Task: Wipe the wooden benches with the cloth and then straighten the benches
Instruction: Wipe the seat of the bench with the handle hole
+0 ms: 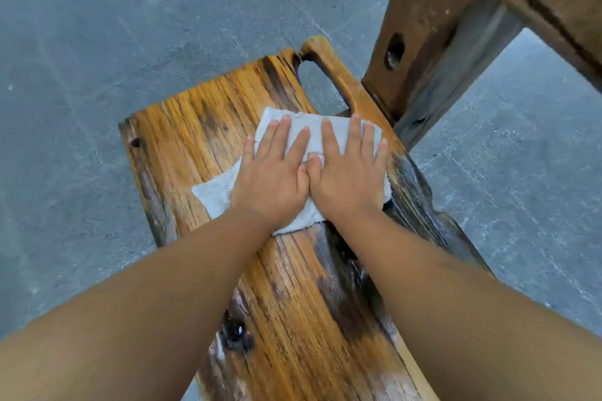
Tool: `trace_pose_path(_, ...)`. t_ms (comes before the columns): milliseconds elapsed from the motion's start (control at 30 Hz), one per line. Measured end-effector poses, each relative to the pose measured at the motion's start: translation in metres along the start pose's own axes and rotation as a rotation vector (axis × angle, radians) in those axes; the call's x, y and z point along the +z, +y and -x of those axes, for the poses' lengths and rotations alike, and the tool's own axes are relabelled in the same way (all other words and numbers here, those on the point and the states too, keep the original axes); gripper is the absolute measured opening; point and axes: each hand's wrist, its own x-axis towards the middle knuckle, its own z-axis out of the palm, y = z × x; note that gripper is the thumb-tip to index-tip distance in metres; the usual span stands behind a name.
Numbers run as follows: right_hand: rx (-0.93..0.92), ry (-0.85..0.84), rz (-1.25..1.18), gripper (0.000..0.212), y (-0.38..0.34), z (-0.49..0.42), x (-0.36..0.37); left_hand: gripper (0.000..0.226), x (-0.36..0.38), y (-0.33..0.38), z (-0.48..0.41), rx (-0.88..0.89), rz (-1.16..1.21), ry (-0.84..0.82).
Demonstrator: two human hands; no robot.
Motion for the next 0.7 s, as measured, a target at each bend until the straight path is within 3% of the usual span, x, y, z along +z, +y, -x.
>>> trace_pose_path(400, 0.004, 0.101, -0.077, 0.062, -0.066, -0.168, -0.002, 0.056, -0.018, -0.073, -0.15, -0.151, -0.019, 0.009)
trace_pose_path(700, 0.002, 0.056, -0.137, 0.06, -0.066, -0.174, -0.005, 0.055, -0.023, -0.074, -0.15, -0.136, -0.014, -0.032)
